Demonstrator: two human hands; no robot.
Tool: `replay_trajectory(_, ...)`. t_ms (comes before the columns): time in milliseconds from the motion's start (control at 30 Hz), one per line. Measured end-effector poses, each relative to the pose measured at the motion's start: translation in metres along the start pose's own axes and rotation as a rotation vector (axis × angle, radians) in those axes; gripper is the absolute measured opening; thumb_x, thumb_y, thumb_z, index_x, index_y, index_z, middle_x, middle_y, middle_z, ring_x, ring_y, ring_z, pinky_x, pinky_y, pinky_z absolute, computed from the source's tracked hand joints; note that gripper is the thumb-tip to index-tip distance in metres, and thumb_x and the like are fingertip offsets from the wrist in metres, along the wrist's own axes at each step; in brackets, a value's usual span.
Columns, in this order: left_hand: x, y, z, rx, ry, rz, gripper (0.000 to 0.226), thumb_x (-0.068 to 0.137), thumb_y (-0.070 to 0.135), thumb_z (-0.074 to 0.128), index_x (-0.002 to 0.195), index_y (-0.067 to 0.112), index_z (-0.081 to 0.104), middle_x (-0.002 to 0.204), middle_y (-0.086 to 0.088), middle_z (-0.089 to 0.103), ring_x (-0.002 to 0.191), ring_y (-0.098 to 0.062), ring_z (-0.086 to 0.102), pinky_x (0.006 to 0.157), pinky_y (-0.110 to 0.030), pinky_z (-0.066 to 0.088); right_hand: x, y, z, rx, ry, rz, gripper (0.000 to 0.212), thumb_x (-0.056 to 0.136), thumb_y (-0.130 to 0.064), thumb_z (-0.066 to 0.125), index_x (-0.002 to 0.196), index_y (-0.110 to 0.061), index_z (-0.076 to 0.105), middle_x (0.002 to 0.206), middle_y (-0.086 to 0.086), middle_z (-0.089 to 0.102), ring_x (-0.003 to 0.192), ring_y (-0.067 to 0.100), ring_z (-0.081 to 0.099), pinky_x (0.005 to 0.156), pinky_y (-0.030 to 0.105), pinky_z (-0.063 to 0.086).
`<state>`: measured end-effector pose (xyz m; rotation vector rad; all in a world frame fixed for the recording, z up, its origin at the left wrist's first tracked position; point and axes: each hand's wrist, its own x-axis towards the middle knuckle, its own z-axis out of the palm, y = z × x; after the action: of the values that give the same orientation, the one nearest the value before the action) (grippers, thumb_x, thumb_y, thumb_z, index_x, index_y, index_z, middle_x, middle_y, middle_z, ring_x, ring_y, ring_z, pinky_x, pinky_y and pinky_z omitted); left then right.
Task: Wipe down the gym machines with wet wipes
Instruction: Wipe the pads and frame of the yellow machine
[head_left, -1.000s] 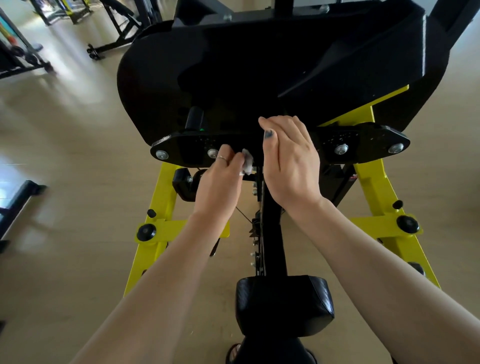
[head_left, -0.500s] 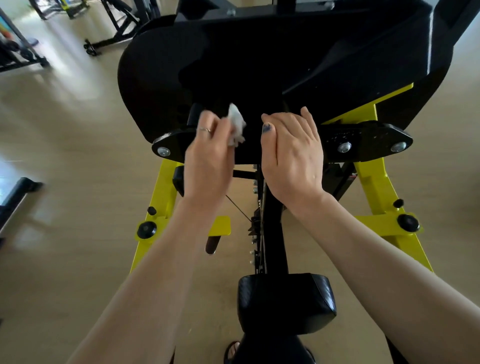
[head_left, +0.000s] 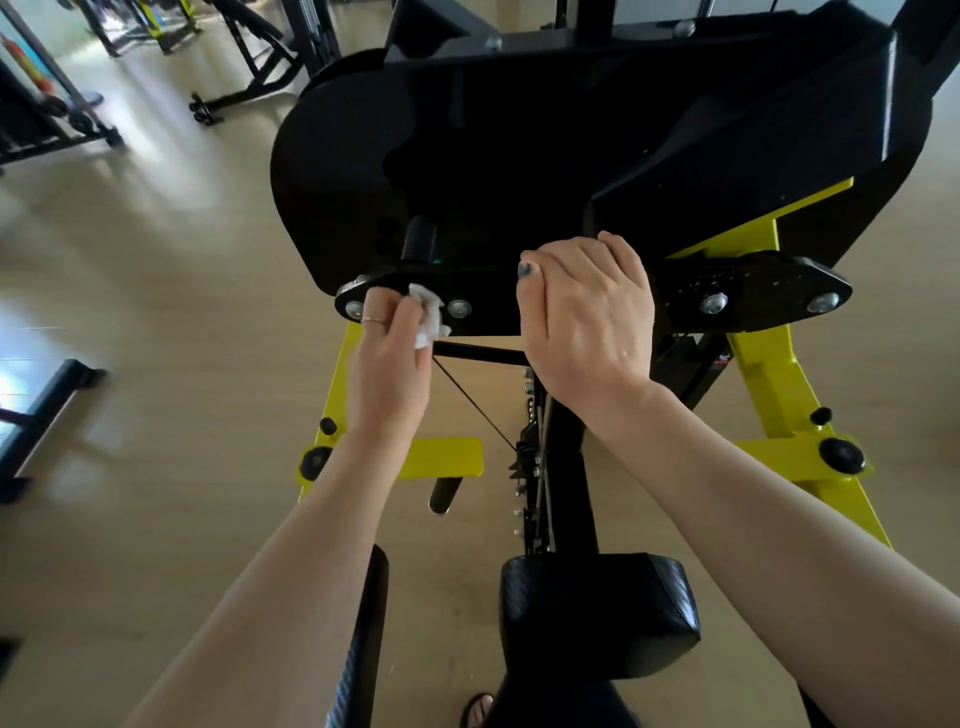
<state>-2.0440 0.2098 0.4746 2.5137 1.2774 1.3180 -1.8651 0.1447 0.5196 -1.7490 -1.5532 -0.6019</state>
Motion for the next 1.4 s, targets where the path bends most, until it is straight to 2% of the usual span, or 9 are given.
replay_trajectory(100, 0.018, 0.016, 0.004, -0.044, 0.016, 0.032, 0.016, 0.097, 0.006, 0.047, 0.091, 0.000, 0.060, 0.101, -0.018, 0.054, 0.073, -0.025, 0.057, 0.050, -0.036, 0.049, 0.000, -0.001, 0.004, 0.004, 0.064, 0.016, 0.040, 0.105, -0.021, 0.038, 0.097, -0.014, 0.076, 0.099, 0.000, 0.074, 0.100, 0.023, 0.066, 0.112, 0.038, 0.036)
replay_trajectory(367, -0.005, -0.005, 0.008, -0.003, -0.008, -0.025, 0.016, 0.091, 0.009, 0.045, 0.088, 0.001, 0.058, 0.102, -0.017, 0.055, 0.071, -0.015, 0.041, 0.050, -0.029, 0.037, -0.001, 0.000, 0.009, 0.002, 0.098, 0.013, 0.036, 0.104, -0.019, 0.041, 0.095, -0.014, 0.076, 0.096, -0.001, 0.074, 0.097, 0.022, 0.067, 0.114, 0.036, 0.034)
replay_trajectory(500, 0.006, 0.007, 0.005, -0.054, 0.024, 0.006, 0.017, 0.097, 0.008, 0.049, 0.090, 0.000, 0.063, 0.101, -0.015, 0.056, 0.076, -0.020, 0.053, 0.054, -0.031, 0.045, -0.002, 0.000, 0.010, -0.001, 0.121, 0.000, 0.035, 0.104, -0.018, 0.042, 0.093, -0.014, 0.076, 0.094, 0.000, 0.074, 0.094, 0.022, 0.067, 0.112, 0.036, 0.035)
replay_trajectory(733, 0.027, 0.018, 0.002, -0.069, 0.041, 0.144, 0.011, 0.095, 0.000, 0.058, 0.100, -0.001, 0.067, 0.108, -0.015, 0.057, 0.084, -0.014, 0.053, 0.070, -0.010, 0.038, -0.004, 0.005, 0.011, 0.007, 0.122, -0.054, 0.035, 0.104, -0.018, 0.042, 0.101, -0.012, 0.076, 0.101, 0.001, 0.074, 0.099, 0.023, 0.067, 0.112, 0.037, 0.037)
replay_trajectory(900, -0.010, 0.004, 0.020, -0.167, 0.139, -0.314, 0.006, 0.091, 0.000, 0.060, 0.089, 0.005, 0.057, 0.109, -0.012, 0.056, 0.086, -0.003, 0.042, 0.070, -0.004, 0.038, -0.003, 0.004, 0.011, -0.013, 0.130, -0.050, 0.035, 0.104, -0.019, 0.043, 0.100, -0.012, 0.077, 0.100, 0.001, 0.075, 0.099, 0.023, 0.067, 0.111, 0.037, 0.037)
replay_trajectory(1033, -0.017, 0.016, 0.036, -0.344, 0.266, -0.762, 0.011, 0.093, 0.015, 0.063, 0.088, 0.013, 0.053, 0.094, -0.009, 0.061, 0.081, -0.016, 0.051, 0.063, -0.023, 0.041, -0.003, 0.003, 0.011, -0.015, 0.131, -0.038, 0.035, 0.103, -0.019, 0.043, 0.099, -0.012, 0.077, 0.098, 0.001, 0.074, 0.099, 0.023, 0.067, 0.111, 0.037, 0.038)
replay_trajectory(1133, -0.005, 0.026, 0.022, -0.271, 0.239, -0.477, 0.011, 0.093, 0.006, 0.060, 0.086, 0.008, 0.053, 0.096, -0.006, 0.055, 0.084, 0.001, 0.046, 0.067, -0.012, 0.037, -0.004, 0.004, 0.009, -0.005, 0.123, -0.055, 0.033, 0.103, -0.018, 0.044, 0.100, -0.011, 0.076, 0.099, 0.001, 0.074, 0.098, 0.024, 0.067, 0.111, 0.038, 0.038)
replay_trajectory(1233, 0.014, 0.020, 0.002, -0.180, 0.254, -0.236, 0.003, 0.090, -0.004, 0.061, 0.092, -0.003, 0.062, 0.102, -0.016, 0.056, 0.081, 0.000, 0.041, 0.068, -0.004, 0.034, -0.004, 0.004, 0.009, 0.013, 0.136, -0.059, 0.032, 0.102, -0.017, 0.045, 0.099, -0.011, 0.076, 0.099, 0.001, 0.074, 0.098, 0.024, 0.067, 0.111, 0.038, 0.039)
replay_trajectory(1400, 0.013, -0.009, -0.016, -0.108, 0.361, -0.384, 0.009, 0.091, 0.003, 0.057, 0.087, -0.005, 0.058, 0.096, -0.025, 0.056, 0.074, -0.003, 0.033, 0.065, -0.003, 0.031, -0.004, 0.003, 0.012, 0.015, 0.148, -0.037, 0.033, 0.103, -0.017, 0.045, 0.097, -0.012, 0.077, 0.099, 0.001, 0.075, 0.098, 0.023, 0.067, 0.111, 0.038, 0.039)
